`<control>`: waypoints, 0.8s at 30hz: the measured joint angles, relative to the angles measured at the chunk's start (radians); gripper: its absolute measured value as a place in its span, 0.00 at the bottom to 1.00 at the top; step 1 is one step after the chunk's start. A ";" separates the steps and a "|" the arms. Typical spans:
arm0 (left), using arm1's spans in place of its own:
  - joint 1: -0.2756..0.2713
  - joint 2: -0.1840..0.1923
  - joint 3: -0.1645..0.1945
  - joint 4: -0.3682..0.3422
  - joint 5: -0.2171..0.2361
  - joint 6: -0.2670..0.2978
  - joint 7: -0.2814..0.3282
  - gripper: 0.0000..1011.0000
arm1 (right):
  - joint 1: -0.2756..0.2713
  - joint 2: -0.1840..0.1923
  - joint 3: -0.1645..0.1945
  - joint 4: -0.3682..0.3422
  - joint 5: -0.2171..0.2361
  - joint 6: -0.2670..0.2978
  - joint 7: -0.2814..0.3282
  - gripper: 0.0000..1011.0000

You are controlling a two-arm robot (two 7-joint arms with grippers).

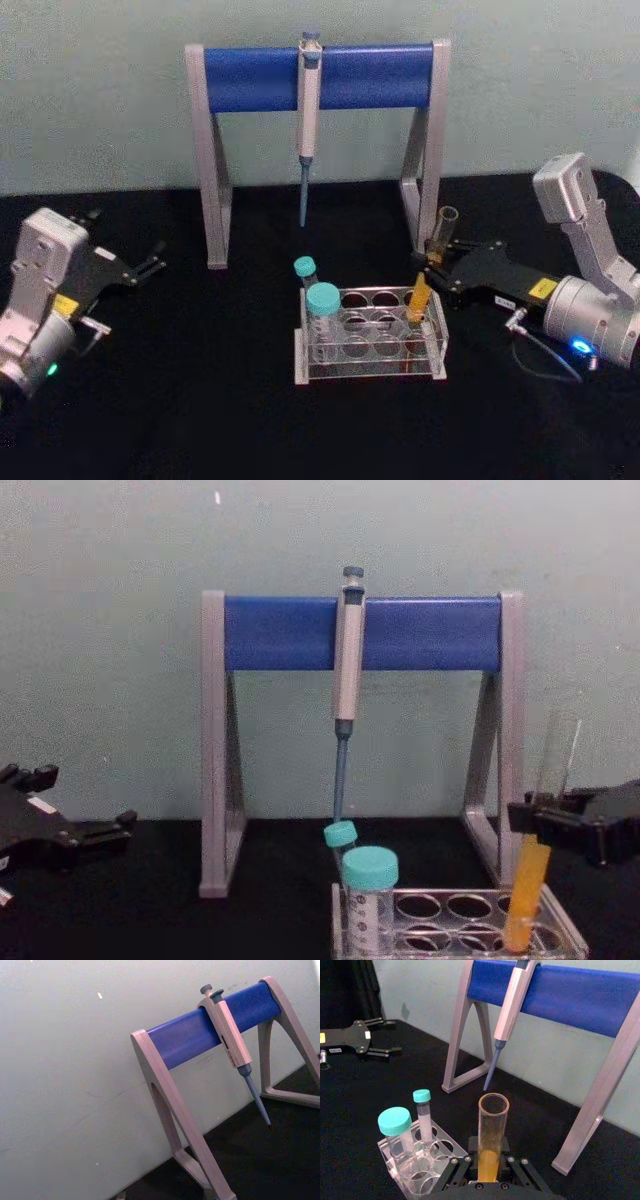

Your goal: Pick up the test tube from the test tube rack, shake it, then place it back into the test tube rack.

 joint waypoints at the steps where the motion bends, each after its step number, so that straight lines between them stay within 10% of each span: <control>1: 0.000 0.000 0.000 0.000 0.000 0.000 0.000 0.99 | 0.002 -0.001 -0.002 0.005 0.000 0.000 0.001 0.22; 24: 0.000 0.000 0.000 0.000 0.000 0.000 0.000 0.99 | 0.021 -0.025 -0.021 0.063 -0.005 -0.012 0.012 0.22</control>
